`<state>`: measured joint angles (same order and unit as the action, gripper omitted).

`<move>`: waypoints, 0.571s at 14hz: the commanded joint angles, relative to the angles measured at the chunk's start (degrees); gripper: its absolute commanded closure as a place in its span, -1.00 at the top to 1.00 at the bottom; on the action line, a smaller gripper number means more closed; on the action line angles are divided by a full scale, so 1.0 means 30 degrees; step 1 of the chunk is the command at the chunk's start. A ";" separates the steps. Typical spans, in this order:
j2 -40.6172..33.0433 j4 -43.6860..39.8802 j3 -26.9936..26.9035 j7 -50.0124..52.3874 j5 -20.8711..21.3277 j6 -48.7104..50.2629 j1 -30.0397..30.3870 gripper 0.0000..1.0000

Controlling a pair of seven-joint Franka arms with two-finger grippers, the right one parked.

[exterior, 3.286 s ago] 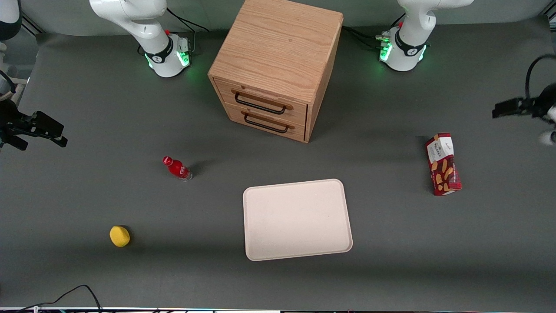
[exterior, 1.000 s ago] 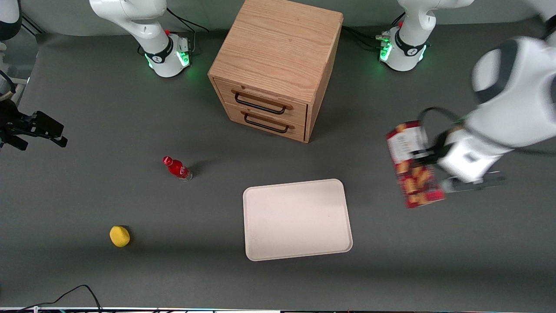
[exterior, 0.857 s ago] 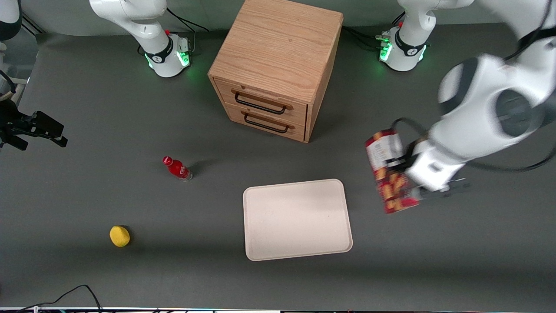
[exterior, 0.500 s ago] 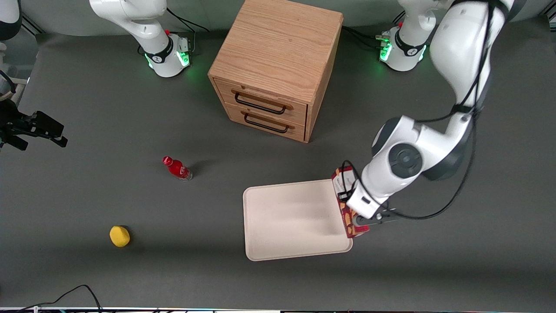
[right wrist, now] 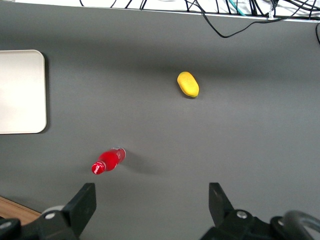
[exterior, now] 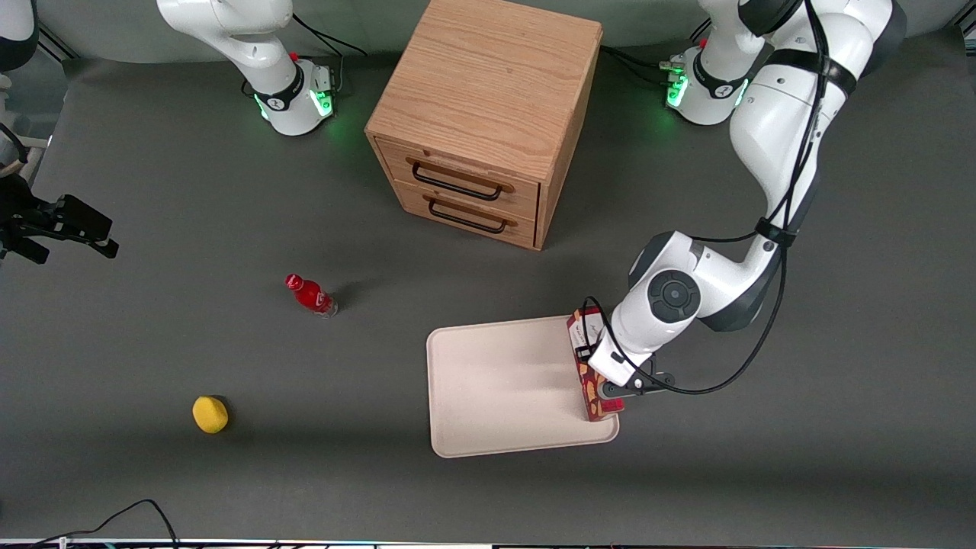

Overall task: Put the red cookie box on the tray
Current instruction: 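Lower the box onto the tray edge and open the left gripper, then raise the left gripper away from the box on the tray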

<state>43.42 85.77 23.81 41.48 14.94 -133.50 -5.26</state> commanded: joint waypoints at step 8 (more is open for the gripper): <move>-0.7580 -0.1284 -0.3001 -0.6136 -0.4645 1.1703 0.1199 1.00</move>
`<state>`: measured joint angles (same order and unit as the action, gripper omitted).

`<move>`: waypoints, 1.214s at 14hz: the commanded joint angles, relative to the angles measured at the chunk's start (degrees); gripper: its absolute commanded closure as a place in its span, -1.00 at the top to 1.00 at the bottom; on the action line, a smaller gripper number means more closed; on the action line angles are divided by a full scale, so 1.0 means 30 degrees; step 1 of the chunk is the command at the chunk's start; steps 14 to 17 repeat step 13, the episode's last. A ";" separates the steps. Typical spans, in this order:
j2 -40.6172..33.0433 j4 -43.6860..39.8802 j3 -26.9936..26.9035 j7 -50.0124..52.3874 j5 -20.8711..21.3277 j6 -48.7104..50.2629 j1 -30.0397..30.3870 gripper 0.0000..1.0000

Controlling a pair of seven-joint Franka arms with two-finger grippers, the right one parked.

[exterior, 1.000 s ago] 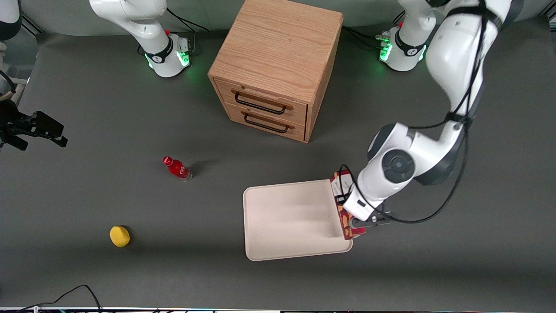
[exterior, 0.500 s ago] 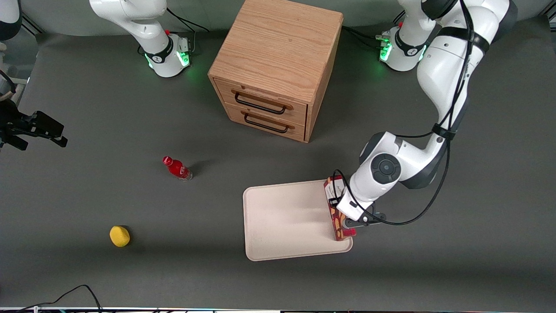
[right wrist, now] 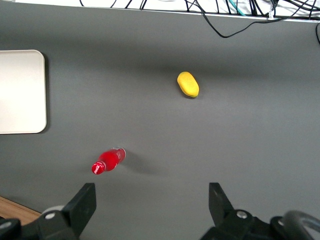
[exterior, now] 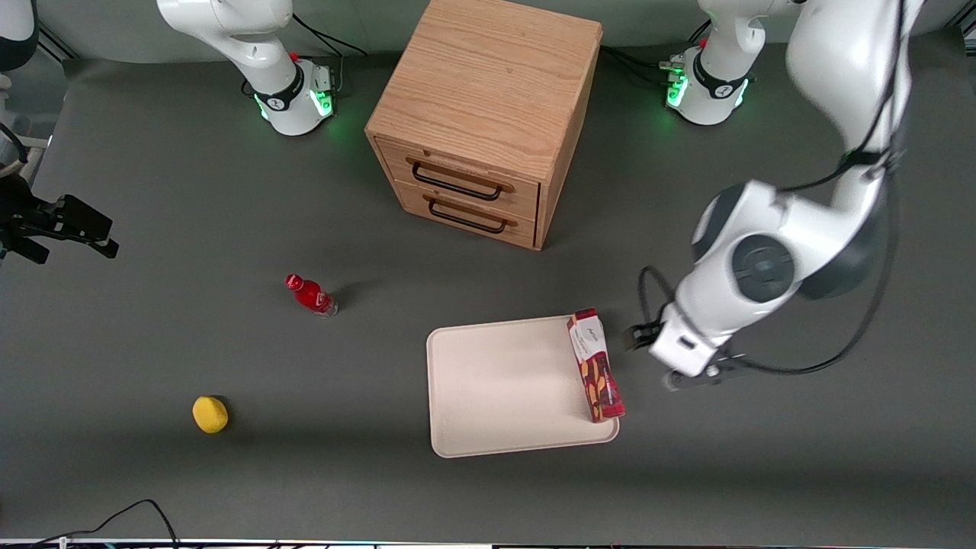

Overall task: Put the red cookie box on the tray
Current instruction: 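Raise the left gripper away from the box on the tray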

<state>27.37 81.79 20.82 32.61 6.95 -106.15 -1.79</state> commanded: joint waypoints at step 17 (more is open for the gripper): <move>-1.0564 0.4058 -0.8259 -1.2393 -0.1934 0.9279 -0.0166 1.00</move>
